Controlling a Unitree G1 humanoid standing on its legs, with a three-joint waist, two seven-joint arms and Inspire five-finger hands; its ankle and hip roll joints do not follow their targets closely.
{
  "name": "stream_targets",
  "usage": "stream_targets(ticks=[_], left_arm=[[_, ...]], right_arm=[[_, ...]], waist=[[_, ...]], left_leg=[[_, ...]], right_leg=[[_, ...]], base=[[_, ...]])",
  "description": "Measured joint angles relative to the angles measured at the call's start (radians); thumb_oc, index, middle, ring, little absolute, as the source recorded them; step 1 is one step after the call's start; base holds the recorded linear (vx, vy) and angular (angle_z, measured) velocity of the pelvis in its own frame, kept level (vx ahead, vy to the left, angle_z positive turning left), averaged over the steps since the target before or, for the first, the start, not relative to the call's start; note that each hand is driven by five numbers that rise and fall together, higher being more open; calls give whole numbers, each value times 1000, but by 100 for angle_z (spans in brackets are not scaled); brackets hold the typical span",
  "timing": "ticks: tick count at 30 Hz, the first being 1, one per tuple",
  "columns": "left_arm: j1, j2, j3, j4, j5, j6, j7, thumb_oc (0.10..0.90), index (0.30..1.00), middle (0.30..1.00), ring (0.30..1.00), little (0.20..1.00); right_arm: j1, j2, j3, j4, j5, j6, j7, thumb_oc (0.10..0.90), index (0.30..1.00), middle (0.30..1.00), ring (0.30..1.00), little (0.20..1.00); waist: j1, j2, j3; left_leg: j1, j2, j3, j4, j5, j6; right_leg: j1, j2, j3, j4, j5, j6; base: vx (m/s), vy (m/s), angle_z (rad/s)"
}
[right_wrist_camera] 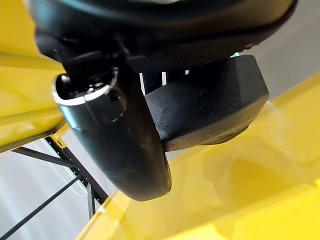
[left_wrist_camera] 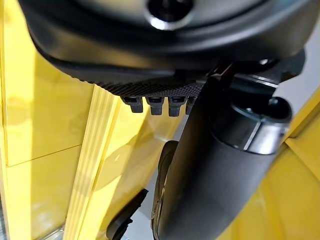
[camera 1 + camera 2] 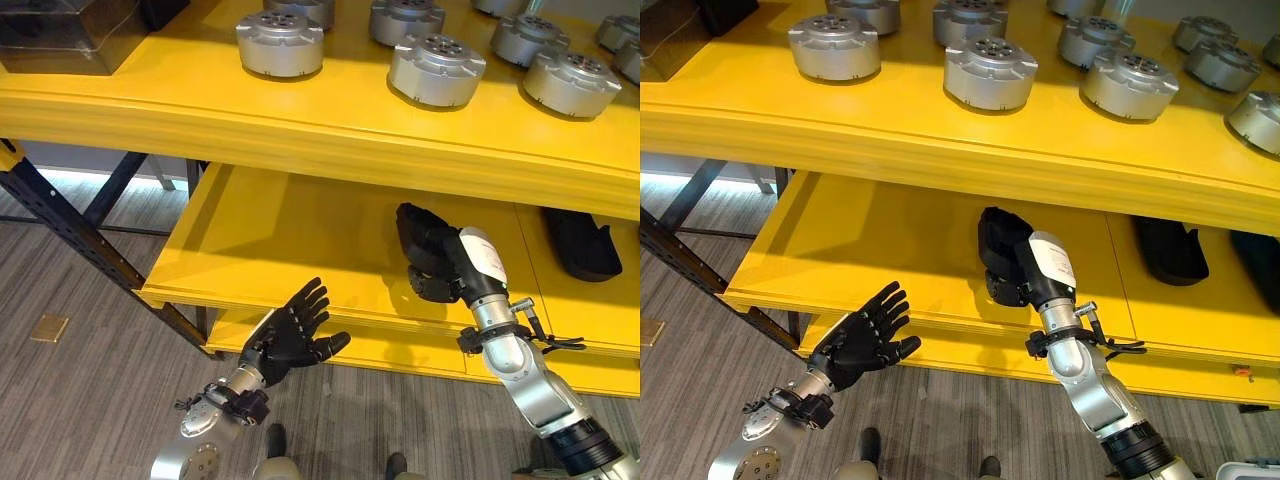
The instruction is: Move parts from the plastic box to the shelf.
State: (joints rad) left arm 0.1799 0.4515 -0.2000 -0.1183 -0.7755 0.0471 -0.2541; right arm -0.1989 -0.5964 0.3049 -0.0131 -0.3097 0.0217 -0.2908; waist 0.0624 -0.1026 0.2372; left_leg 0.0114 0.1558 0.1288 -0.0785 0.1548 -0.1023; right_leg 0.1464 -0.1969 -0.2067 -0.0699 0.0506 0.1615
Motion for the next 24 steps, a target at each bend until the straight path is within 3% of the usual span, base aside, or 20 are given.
stream_targets(ticks=[3,7,9,10,13,16,24], left_arm=[[-13,6,-1,0,4,20,0,900,1000,1000,1000,1000],[-81,19,-18,8,6,47,0,900,1000,1000,1000,1000],[-119,32,-25,9,6,48,0,900,1000,1000,1000,1000],[-158,51,-32,10,6,55,1,900,1000,1000,1000,1000],[-178,77,-30,9,6,62,2,900,1000,1000,1000,1000],[-179,100,-28,9,6,76,3,900,1000,1000,1000,1000],[-240,124,-34,10,6,78,3,900,1000,1000,1000,1000]], right_arm=[[-35,-4,0,29,1,22,-1,400,300,300,300,300],[-149,-5,2,145,24,53,-3,400,300,300,300,300],[-203,-9,2,185,34,67,-14,400,300,300,300,300],[-261,-26,1,208,40,76,-23,400,300,300,300,300],[-297,-60,1,210,40,71,-43,400,300,300,300,300],[-302,-81,0,210,39,67,-66,400,300,300,300,300],[-410,-126,-2,299,58,44,-91,400,300,300,300,300]], waist=[[10,-6,-2],[37,-10,13],[45,-5,44],[59,3,96],[71,5,176],[81,3,221],[89,1,265]], left_leg=[[-33,22,-15,7,10,-11],[-149,62,-44,68,24,-21],[-183,73,-57,86,26,-20],[-213,82,-65,95,29,-14],[-248,82,-75,108,26,-20],[-259,80,-77,112,26,-19],[-316,81,-89,182,9,-18]], right_leg=[[-29,23,-7,11,-1,-5],[-129,60,-18,61,-6,-28],[-163,70,-21,82,-10,-31],[-192,79,-21,95,-8,-37],[-234,75,-20,134,-13,-41],[-248,72,-20,150,-18,-44],[-322,61,-19,268,-73,-53]], base=[[-119,-191,6],[-248,-189,6],[-199,-127,7],[-179,-127,-1],[-138,-119,2],[-73,-88,3],[-91,-59,2]])
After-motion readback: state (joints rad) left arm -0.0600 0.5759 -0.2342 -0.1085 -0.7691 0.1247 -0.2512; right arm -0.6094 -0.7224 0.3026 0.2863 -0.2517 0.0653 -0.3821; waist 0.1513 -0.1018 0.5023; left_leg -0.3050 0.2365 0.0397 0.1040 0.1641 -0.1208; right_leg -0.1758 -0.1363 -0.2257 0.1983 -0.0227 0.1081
